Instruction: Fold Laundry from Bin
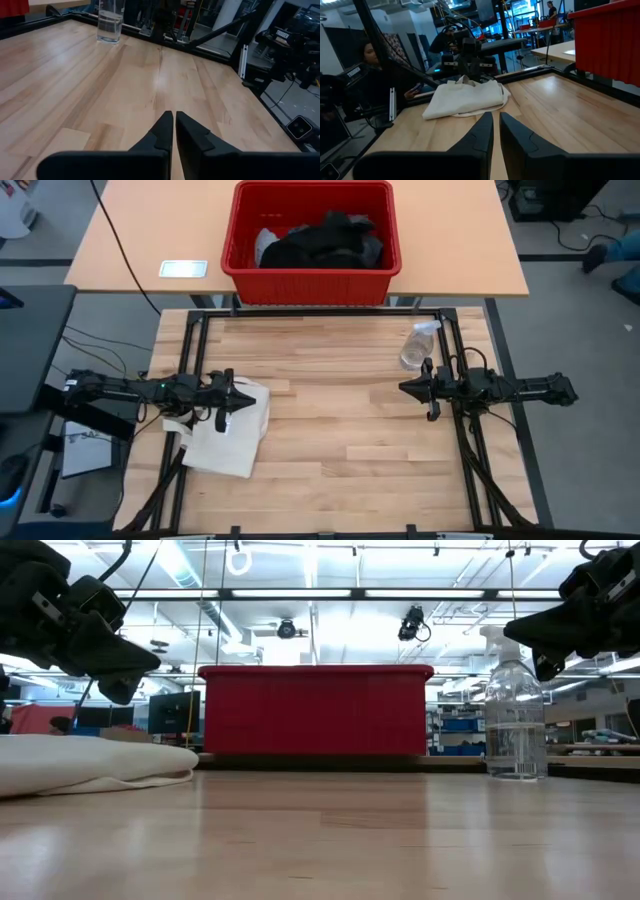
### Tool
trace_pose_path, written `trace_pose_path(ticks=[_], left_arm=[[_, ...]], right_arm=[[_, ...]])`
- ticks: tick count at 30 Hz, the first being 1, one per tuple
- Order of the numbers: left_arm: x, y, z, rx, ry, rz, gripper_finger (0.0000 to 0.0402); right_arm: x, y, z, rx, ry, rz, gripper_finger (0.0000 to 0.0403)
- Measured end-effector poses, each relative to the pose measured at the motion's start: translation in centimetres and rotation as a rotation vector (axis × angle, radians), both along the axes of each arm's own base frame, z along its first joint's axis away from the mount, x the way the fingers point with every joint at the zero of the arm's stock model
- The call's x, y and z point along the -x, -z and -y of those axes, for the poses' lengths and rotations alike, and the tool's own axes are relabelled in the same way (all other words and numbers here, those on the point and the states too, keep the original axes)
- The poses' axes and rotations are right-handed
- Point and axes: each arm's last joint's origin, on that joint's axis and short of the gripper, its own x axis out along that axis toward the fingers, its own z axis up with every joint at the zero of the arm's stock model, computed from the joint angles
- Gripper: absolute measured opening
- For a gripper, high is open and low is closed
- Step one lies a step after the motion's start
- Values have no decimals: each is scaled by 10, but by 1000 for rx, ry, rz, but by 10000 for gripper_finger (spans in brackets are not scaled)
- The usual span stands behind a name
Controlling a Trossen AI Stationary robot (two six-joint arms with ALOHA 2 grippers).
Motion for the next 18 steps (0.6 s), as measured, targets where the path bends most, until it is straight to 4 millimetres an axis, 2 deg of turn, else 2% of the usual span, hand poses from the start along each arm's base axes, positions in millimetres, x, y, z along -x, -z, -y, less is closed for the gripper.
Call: trace_pose_path(ticks=[3, 8, 13, 18], left_arm=[[0, 0, 0, 0, 0, 0, 27], [0, 0, 0, 0, 0, 1, 27], [0, 0, 0, 0, 0, 1, 27], [0, -1, 0, 5, -1, 10, 27]], right_arm=[[0, 0, 0, 0, 4, 0, 41], [2, -8, 7, 28, 205, 78, 41], [8, -34, 8, -292, 184, 409, 41], [19, -53, 9, -327, 164, 641, 41]])
